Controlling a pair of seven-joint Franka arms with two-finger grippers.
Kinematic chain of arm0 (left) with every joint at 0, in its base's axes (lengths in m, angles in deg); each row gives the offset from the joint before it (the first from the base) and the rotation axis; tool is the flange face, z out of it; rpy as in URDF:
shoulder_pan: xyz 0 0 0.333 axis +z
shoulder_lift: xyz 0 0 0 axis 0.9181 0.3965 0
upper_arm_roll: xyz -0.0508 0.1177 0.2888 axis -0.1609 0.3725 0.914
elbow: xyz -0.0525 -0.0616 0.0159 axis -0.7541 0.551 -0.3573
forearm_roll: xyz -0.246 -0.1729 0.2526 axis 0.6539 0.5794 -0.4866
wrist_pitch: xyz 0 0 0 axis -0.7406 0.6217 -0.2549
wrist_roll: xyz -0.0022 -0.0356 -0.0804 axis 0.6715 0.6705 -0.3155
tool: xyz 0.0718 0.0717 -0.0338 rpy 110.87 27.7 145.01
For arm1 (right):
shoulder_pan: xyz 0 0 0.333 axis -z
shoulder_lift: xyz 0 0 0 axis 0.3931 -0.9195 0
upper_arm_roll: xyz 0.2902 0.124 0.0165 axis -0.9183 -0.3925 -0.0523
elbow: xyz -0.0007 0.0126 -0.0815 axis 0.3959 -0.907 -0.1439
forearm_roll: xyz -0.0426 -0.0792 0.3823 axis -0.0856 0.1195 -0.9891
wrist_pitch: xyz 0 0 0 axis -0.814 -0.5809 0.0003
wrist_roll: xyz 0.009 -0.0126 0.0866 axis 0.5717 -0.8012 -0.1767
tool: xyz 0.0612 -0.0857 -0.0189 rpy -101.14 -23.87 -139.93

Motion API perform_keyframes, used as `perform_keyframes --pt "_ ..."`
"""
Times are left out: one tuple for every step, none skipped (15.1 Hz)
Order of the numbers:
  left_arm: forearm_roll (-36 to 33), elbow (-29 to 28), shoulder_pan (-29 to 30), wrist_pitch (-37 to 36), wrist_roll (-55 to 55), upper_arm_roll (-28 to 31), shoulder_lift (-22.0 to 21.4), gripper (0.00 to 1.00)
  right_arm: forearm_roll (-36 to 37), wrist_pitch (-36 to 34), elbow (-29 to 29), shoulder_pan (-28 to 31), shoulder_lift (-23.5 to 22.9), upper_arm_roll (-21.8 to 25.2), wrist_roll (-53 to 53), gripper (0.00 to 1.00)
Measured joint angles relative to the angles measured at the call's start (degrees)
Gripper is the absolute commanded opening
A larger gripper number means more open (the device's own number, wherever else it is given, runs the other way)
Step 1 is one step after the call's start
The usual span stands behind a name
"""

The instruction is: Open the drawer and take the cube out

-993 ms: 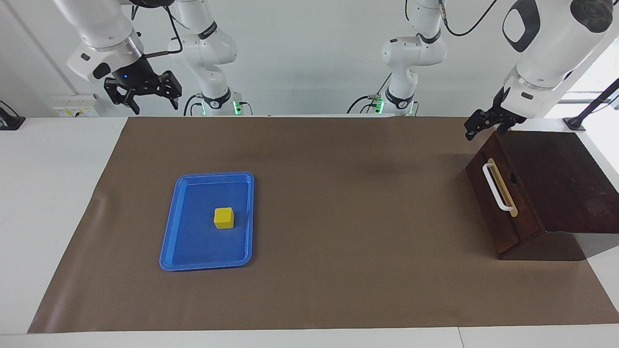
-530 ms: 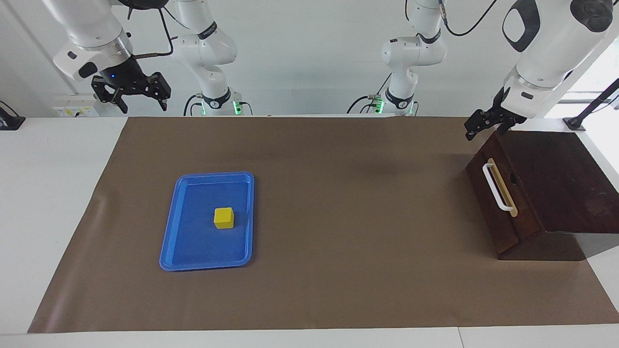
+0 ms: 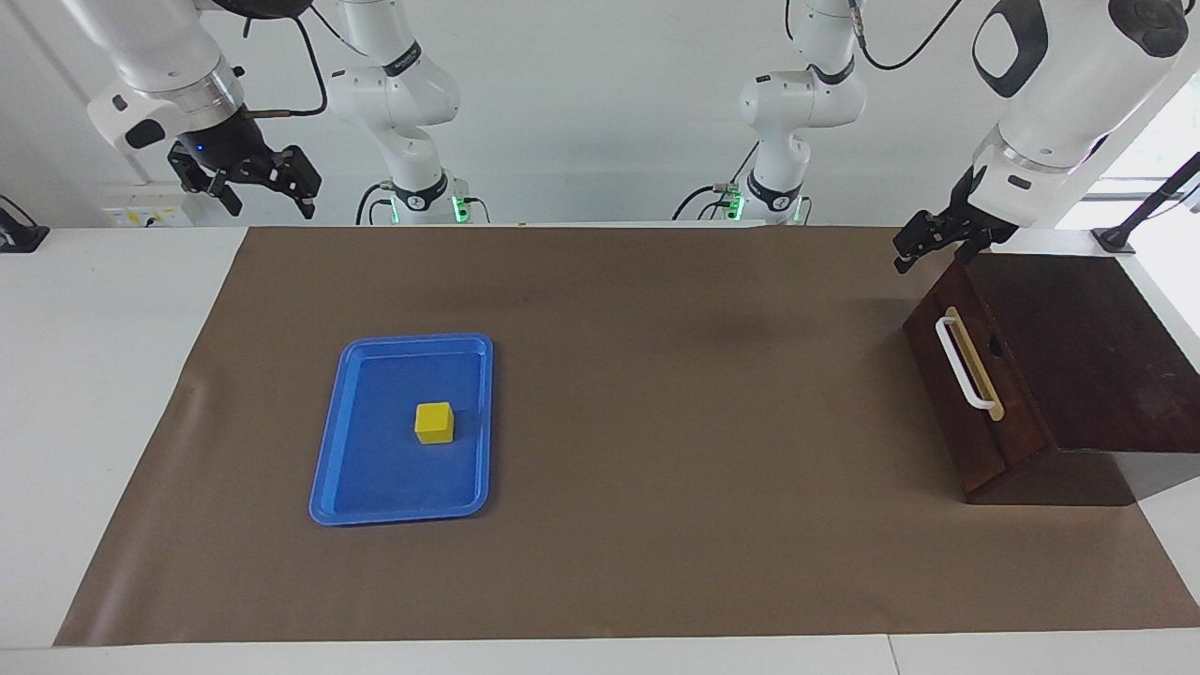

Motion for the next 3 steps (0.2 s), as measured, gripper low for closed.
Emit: perform_keyframes --pt "0.0 0.0 0.0 0.0 0.0 0.0 0.0 1.00 0.0 0.0 0.0 -0.1 0.0 0.0 0.0 1.00" --pt "0.0 0.0 0.0 0.0 0.0 0.0 0.0 1.00 0.0 0.0 0.0 -0.2 0.0 0.0 0.0 1.00" --pt "0.0 0.0 0.0 0.0 0.0 0.0 0.0 1.00 0.0 0.0 0.0 -0.2 0.0 0.0 0.0 1.00"
